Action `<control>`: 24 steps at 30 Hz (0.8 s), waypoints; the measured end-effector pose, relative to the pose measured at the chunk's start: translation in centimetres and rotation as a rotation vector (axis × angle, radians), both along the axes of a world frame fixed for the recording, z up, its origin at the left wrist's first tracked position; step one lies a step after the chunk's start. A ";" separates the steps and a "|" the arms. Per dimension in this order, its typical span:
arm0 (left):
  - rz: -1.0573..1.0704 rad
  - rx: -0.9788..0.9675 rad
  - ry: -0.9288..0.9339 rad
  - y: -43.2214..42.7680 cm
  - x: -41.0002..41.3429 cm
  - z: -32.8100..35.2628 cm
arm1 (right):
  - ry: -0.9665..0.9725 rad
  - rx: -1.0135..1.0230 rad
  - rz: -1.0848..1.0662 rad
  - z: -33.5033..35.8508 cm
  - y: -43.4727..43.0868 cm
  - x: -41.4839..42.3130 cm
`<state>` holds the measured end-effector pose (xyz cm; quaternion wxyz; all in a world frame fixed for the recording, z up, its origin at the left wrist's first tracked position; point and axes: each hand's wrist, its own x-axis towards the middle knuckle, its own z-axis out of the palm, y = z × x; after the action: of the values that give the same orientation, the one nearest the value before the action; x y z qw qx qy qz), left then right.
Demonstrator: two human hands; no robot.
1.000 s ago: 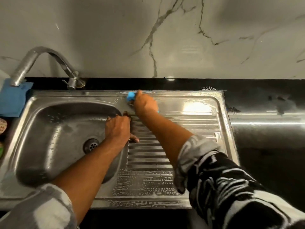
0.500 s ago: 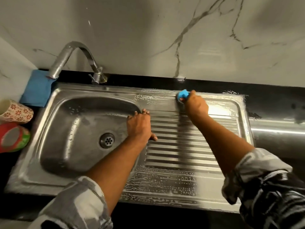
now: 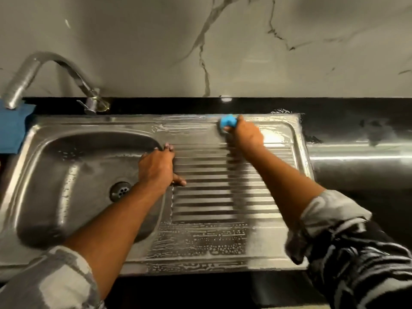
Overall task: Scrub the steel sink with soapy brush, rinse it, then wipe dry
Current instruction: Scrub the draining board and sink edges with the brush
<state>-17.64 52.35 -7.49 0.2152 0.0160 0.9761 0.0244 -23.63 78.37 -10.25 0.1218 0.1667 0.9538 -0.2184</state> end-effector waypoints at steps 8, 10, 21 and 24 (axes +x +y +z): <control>-0.038 0.054 -0.054 -2.4 0.6 1.3 | -0.077 0.156 -0.278 1.1 13.2 3.4; -0.004 0.025 -0.036 -1.8 0.8 1.8 | -0.060 0.042 -0.180 1.3 8.9 2.7; 0.025 -0.083 -0.033 0.1 0.7 2.7 | -0.071 0.056 0.080 -0.1 1.1 4.2; 0.008 -0.101 -0.028 -0.1 0.6 2.3 | -0.087 0.175 -0.133 0.6 11.0 6.3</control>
<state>-17.04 52.23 -5.16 0.2294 0.0007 0.9730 -0.0238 -17.31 89.40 -9.67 0.1334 0.2491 0.9498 -0.1343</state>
